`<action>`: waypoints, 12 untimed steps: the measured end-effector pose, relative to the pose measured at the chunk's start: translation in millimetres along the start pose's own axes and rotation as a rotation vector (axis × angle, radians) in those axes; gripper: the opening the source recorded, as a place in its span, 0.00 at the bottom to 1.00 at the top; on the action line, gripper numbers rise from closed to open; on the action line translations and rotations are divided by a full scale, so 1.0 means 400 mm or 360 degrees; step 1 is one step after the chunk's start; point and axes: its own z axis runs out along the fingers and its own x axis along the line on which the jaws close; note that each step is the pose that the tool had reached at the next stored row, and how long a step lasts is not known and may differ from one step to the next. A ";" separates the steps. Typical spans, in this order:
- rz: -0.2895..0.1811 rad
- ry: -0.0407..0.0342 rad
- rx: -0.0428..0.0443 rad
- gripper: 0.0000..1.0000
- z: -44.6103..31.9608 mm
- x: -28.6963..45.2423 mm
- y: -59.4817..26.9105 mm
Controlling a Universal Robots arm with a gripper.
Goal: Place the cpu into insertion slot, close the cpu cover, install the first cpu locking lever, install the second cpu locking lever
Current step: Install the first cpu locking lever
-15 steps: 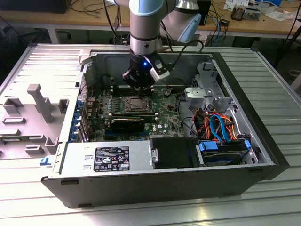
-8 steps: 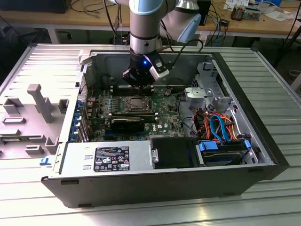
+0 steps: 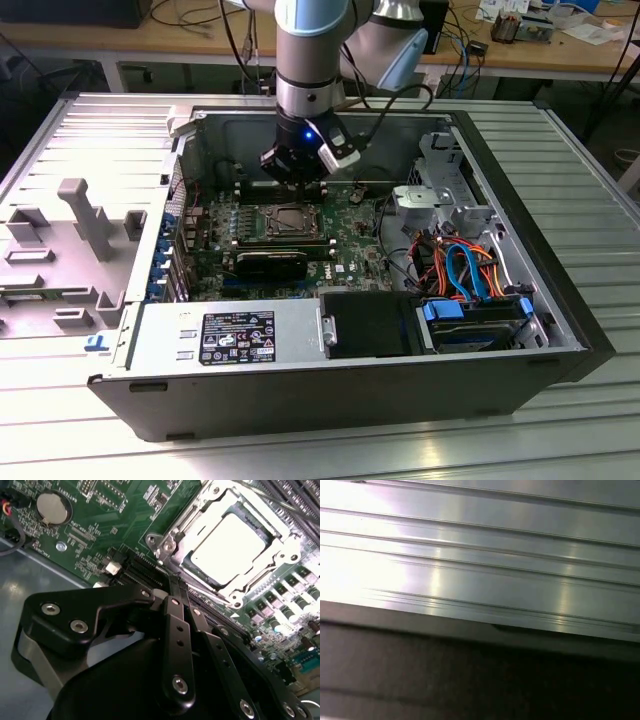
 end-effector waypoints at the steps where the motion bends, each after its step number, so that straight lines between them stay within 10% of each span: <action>1: 0.0000 -0.0001 -0.0006 0.11 0.000 0.001 -0.004; 12: 0.0000 -0.0002 -0.0022 0.11 0.009 0.002 -0.019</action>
